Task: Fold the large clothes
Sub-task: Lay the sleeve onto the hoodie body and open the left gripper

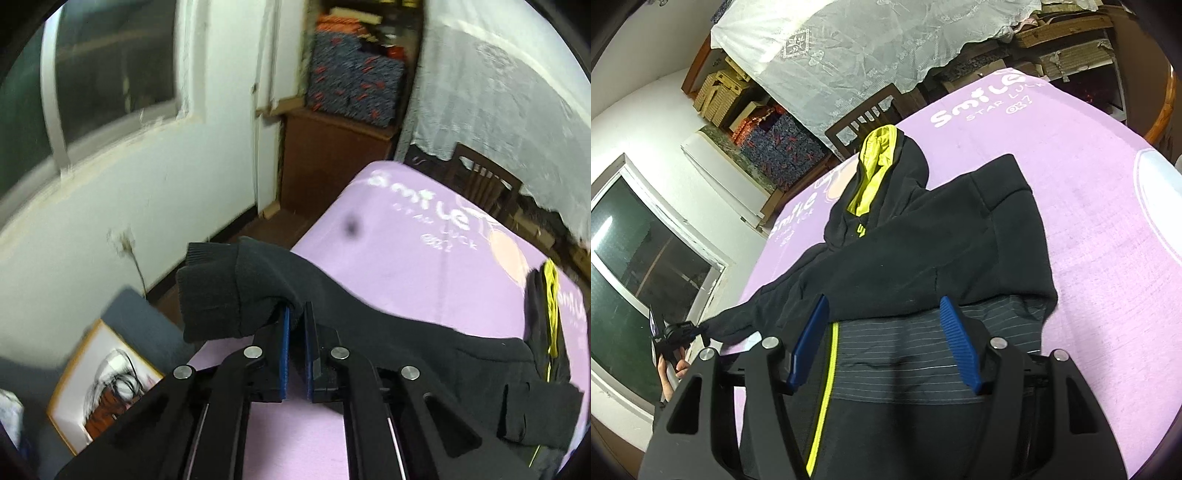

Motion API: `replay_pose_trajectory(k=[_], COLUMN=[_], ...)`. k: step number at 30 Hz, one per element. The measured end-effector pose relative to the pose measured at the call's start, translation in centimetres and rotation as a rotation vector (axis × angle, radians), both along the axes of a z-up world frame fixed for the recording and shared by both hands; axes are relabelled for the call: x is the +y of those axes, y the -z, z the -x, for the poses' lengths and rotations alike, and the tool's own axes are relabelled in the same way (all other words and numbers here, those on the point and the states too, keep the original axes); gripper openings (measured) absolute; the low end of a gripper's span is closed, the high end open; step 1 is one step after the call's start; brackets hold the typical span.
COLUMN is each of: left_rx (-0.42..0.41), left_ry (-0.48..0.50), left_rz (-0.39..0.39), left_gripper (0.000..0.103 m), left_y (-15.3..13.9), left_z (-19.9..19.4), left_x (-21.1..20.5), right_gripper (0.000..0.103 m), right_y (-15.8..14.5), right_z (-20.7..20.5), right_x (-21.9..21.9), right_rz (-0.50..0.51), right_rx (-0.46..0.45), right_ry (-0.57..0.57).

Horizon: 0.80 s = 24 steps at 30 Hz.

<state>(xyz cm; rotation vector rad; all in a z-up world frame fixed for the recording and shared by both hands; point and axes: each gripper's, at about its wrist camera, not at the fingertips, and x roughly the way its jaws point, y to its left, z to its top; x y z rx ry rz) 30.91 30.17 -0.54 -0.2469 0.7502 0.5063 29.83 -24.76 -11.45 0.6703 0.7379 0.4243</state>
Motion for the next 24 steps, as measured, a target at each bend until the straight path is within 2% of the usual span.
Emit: replay_pose_trajectory(k=[6,12,15,19,22,24], left_rx=[-0.03,-0.046,-0.024,0.067,0.15,0.181], left_ry=[0.144,0.34,0.464,0.626,0.684,0.694], left_rz=[-0.143,-0.232,-0.258,-0.28,-0.288,-0.309], left_gripper=[0.006,0.006,0.006,0.007,0.007,0.01], left_y=[-3.3,-3.1,-0.9,4.8,9.0,10.6], left_z=[-1.5,-2.5,-2.8,-3.7,-4.2,-3.7], left_x=[-9.4,-20.7,-27.0,-34.7,-37.6,-38.3], right_gripper=[0.062,0.062,0.062,0.062,0.062,0.062], right_y=[-0.3,-0.8,-0.8,-0.4,-0.2,0.0], right_z=[0.3,0.9,1.0,0.9,0.8,0.7], right_x=[-0.2,-0.5,-0.9,-1.6,-2.0,-2.3], right_rz=[-0.038,-0.062,-0.076,-0.11,-0.128,-0.138], right_rx=[-0.006,-0.027,-0.025,-0.013,-0.003,0.004], right_ry=[-0.012,-0.015,-0.006,0.004,0.011,0.018])
